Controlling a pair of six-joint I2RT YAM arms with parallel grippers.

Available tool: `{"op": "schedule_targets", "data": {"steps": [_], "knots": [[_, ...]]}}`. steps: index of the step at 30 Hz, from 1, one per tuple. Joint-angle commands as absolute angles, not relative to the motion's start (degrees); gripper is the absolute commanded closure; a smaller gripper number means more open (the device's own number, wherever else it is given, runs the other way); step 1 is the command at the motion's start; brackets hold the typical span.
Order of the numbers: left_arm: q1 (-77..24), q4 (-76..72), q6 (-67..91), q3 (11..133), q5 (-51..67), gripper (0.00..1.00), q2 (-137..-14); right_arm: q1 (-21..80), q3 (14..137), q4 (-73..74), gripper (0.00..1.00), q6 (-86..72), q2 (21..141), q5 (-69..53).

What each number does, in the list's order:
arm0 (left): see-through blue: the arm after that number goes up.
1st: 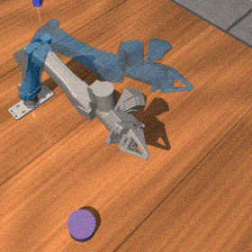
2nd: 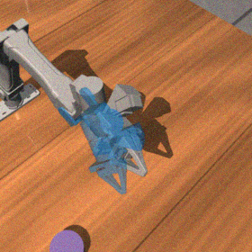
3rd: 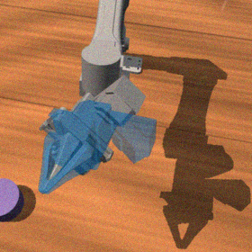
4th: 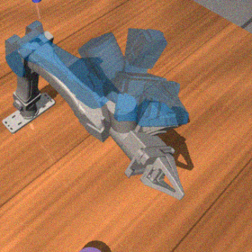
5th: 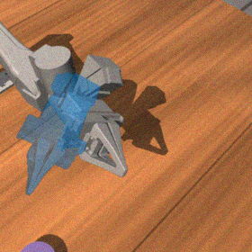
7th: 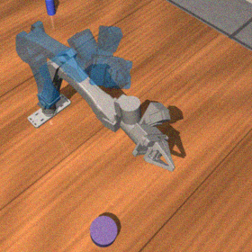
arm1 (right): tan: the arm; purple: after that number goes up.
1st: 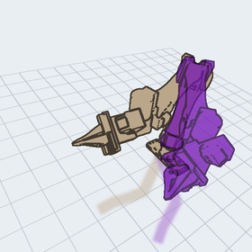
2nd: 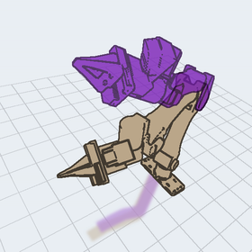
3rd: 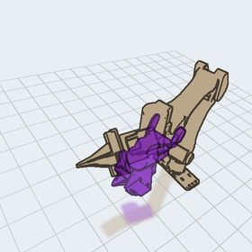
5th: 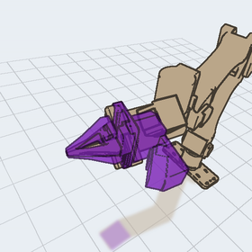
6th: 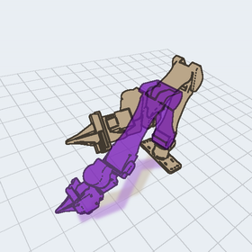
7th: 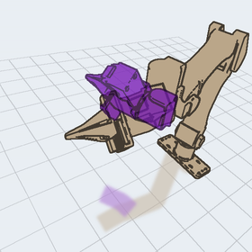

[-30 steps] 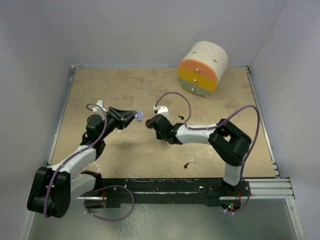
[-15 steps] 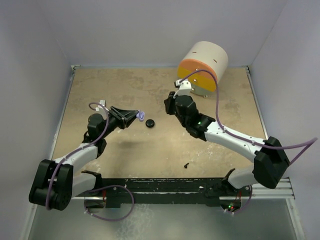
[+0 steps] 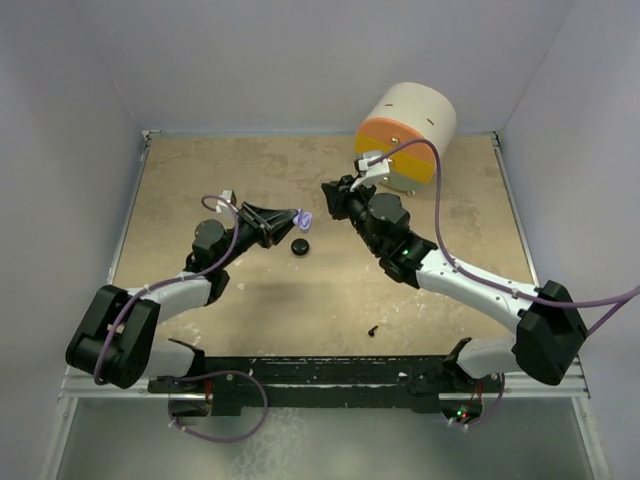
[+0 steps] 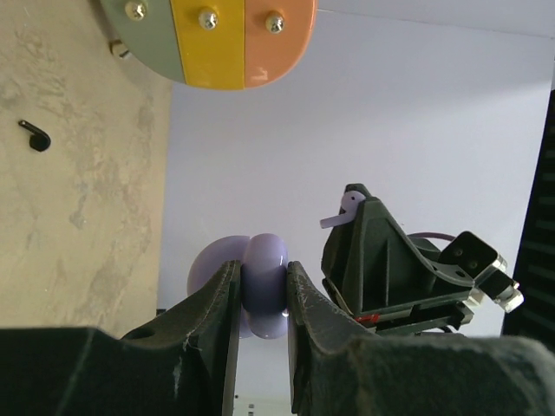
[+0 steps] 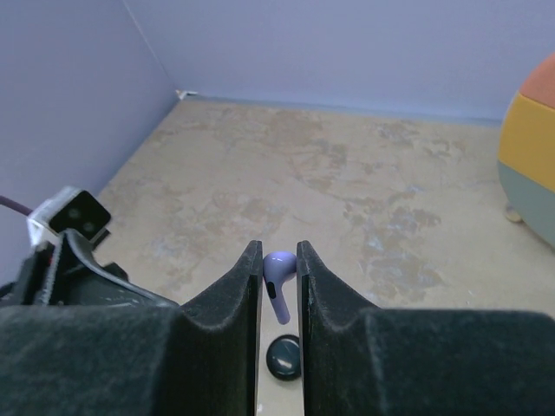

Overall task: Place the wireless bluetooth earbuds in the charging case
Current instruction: Place the earbud in the charging case.

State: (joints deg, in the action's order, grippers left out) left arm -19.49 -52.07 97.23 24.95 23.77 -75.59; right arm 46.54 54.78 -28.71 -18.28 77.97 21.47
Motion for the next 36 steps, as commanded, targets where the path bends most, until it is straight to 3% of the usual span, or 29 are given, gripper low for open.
{"op": "schedule_targets", "data": {"steps": [1,36], "knots": [[-21.69,-61.08,102.57,27.06,21.23,1.00,-77.88,46.67,54.00,-37.97,1.00,-15.32,76.01,18.39],[-25.12,-65.12,108.98,32.63,19.26,1.00,-83.14,46.75,48.78,-46.33,1.00,-13.11,75.81,12.01]]}}
